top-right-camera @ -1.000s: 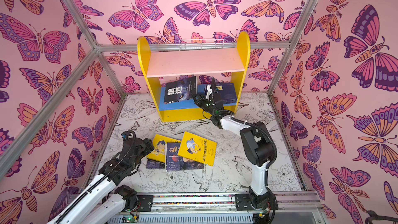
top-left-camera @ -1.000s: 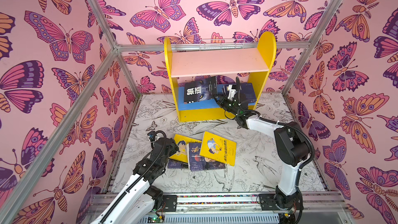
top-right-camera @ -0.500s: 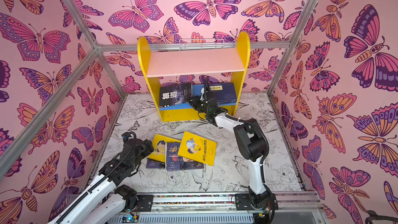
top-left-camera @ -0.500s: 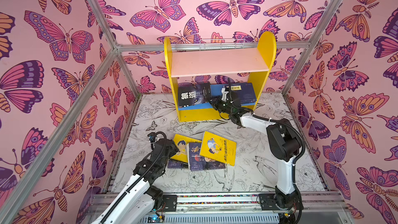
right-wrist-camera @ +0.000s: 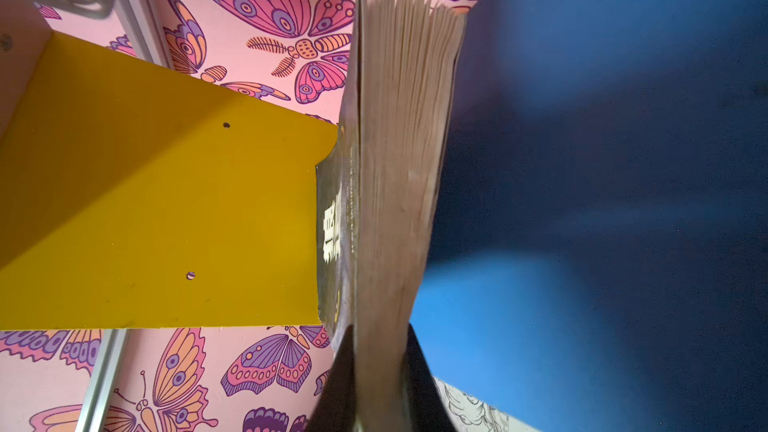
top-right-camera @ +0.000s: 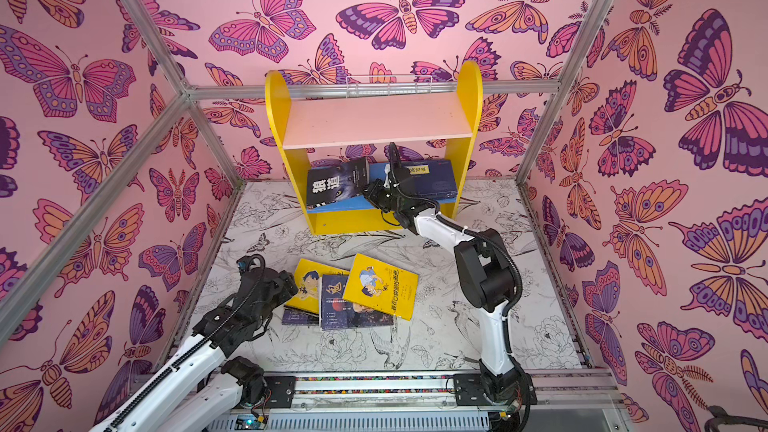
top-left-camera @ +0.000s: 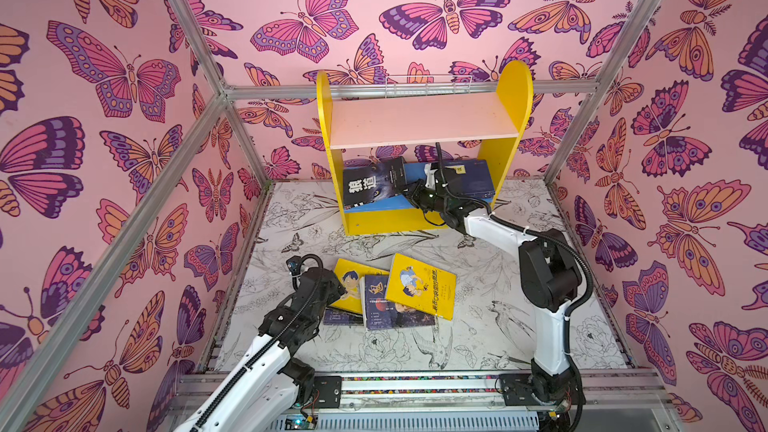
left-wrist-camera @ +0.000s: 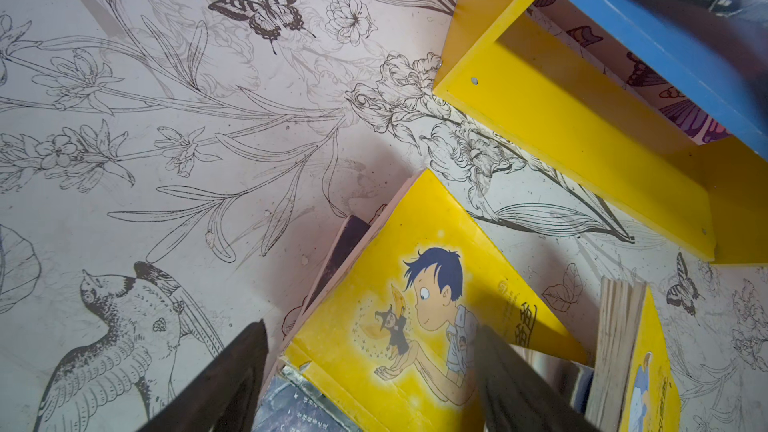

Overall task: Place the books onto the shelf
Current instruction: 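Release the book on the shelf and draw the right gripper back, then move both grippers to the yellow book with a boy cover on the table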

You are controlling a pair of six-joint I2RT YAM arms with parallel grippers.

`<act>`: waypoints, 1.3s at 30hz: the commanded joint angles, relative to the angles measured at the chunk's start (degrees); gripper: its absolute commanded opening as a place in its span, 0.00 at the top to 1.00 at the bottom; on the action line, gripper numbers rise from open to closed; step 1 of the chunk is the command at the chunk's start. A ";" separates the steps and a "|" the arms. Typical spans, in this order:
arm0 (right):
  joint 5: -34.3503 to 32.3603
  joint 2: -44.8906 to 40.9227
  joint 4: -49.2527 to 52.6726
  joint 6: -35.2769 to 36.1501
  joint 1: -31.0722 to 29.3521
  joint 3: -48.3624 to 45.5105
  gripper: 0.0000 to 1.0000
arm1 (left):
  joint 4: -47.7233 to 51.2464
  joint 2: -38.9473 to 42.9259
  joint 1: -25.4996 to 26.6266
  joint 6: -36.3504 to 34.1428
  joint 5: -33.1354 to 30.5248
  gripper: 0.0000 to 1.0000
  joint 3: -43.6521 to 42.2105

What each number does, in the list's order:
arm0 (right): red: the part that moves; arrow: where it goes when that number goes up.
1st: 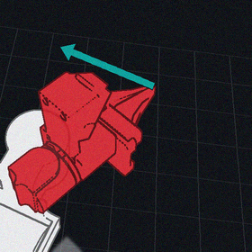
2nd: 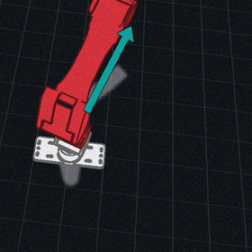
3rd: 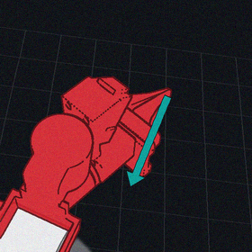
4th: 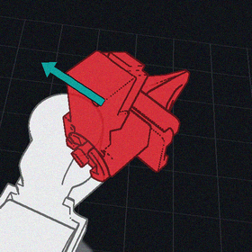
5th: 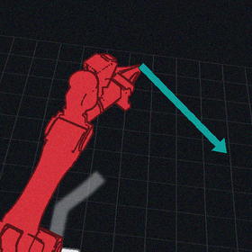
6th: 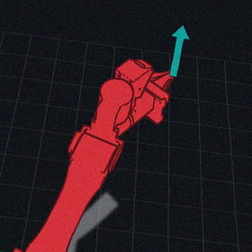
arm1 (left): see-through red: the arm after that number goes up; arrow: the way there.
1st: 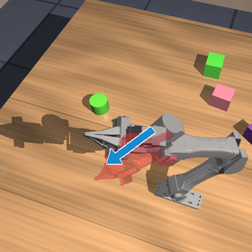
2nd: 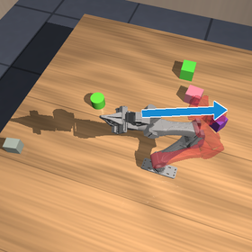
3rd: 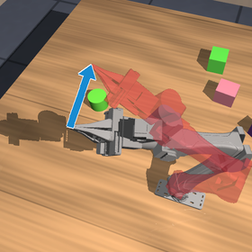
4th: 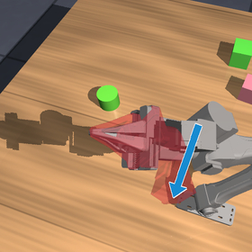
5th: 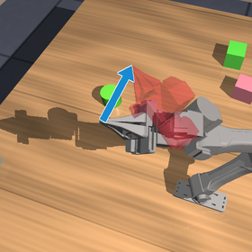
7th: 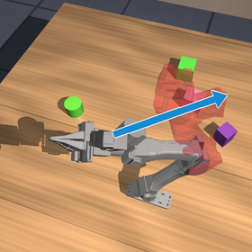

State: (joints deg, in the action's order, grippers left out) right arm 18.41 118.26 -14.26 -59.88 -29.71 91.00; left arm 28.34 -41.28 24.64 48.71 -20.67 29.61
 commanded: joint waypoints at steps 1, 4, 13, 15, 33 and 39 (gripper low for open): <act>3.60 2.49 3.50 0.28 -0.56 1.38 1.00 | 0.71 -0.17 -0.39 -0.72 0.43 0.20 -0.16; 3.64 2.49 4.96 0.86 -0.96 1.56 0.94 | 0.52 -0.55 -0.39 -0.72 0.63 0.19 -0.34; -2.93 0.49 17.17 7.32 -1.09 5.62 0.45 | 0.49 -1.25 -0.39 -1.07 1.19 0.18 0.36; -4.30 0.05 18.56 7.92 -1.05 5.98 0.37 | 0.48 -1.55 -0.39 -1.49 1.15 0.18 0.86; -8.25 -19.85 26.41 21.27 -0.95 -12.69 0.24 | -4.39 -7.30 0.64 -13.93 11.42 0.14 7.97; -2.12 -31.33 33.56 22.53 0.78 -31.88 0.25 | -8.54 -15.97 5.50 -19.27 20.33 0.14 13.33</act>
State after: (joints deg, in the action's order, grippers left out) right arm 12.58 89.34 13.02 -39.35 -30.13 64.75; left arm 22.81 -53.89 27.90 34.37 -6.90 40.14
